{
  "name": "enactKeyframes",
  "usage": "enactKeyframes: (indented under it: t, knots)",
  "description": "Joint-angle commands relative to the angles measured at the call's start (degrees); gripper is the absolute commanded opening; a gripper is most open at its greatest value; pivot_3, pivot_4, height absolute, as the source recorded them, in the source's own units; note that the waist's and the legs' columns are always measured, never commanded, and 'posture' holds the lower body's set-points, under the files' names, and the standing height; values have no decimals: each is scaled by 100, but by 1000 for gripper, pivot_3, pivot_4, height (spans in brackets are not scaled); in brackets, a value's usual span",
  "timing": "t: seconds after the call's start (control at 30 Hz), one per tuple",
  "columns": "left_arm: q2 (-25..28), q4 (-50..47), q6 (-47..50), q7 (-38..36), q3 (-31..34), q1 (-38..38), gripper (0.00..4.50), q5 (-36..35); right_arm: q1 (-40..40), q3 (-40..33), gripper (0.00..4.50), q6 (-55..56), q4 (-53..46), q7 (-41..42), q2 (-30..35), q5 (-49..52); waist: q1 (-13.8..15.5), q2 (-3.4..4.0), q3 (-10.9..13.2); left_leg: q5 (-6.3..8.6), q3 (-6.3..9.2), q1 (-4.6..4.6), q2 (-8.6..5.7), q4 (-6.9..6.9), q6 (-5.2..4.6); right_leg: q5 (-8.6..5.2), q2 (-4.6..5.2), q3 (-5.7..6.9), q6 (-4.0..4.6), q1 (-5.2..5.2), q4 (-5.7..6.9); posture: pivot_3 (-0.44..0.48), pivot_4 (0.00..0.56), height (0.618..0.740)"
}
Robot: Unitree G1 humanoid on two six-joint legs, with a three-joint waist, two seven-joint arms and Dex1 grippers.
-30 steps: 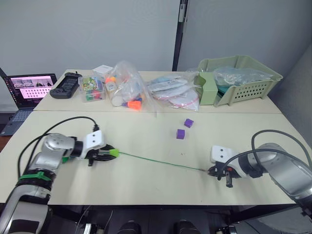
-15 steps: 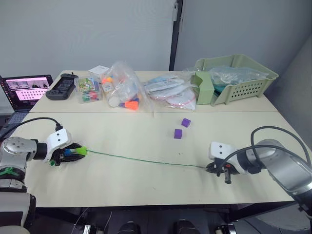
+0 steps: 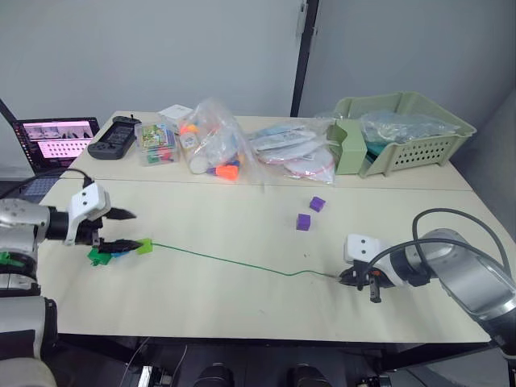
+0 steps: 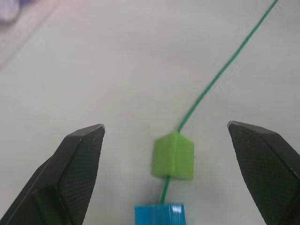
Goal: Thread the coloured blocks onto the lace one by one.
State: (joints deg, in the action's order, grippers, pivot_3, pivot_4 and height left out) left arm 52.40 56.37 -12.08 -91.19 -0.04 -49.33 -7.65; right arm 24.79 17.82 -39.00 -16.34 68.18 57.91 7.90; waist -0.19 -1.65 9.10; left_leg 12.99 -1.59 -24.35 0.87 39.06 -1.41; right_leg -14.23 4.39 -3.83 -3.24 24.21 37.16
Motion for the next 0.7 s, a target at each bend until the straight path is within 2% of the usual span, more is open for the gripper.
enactKeyframes:
  t: [0.03,0.13,0.23,0.27,0.5,0.7]
  knots:
    - [-668,-1880,848,-85,-176,440,4430,-626,155,-43,0,29,-65,29,-6,-35,21,0,0,0,2,-2,0,4,0,2,1,0,-3,0,1,0,150,734]
    - [-1163,-3223,1506,242,-392,919,4430,-745,204,-17,0,-9,-90,29,-37,-33,3,0,0,0,6,-2,3,5,0,5,5,-3,-7,-1,3,0,150,734]
    - [-1668,-3910,1884,668,-617,1206,4430,-726,252,9,0,-96,-204,39,-44,-13,-41,-2,1,0,15,-6,1,4,0,7,-4,-3,-4,6,4,0,150,734]
    - [-2005,-4053,1925,833,-856,1295,4430,-641,296,26,0,-159,-285,52,-54,7,-51,-2,0,0,17,-5,0,3,-1,8,-5,-3,-3,6,7,0,150,734]
    - [-3342,-4070,1867,1683,-1748,1398,4430,-155,446,144,0,-507,-641,69,-110,91,-43,0,-1,0,19,0,-4,6,-1,7,-6,-4,-3,-4,2,0,150,734]
    - [-3752,-3975,1767,1944,-1999,1453,4430,-39,432,163,0,-734,-810,25,-190,143,-42,0,-1,0,21,-2,-6,8,-1,7,-5,-5,-3,-5,0,0,150,734]
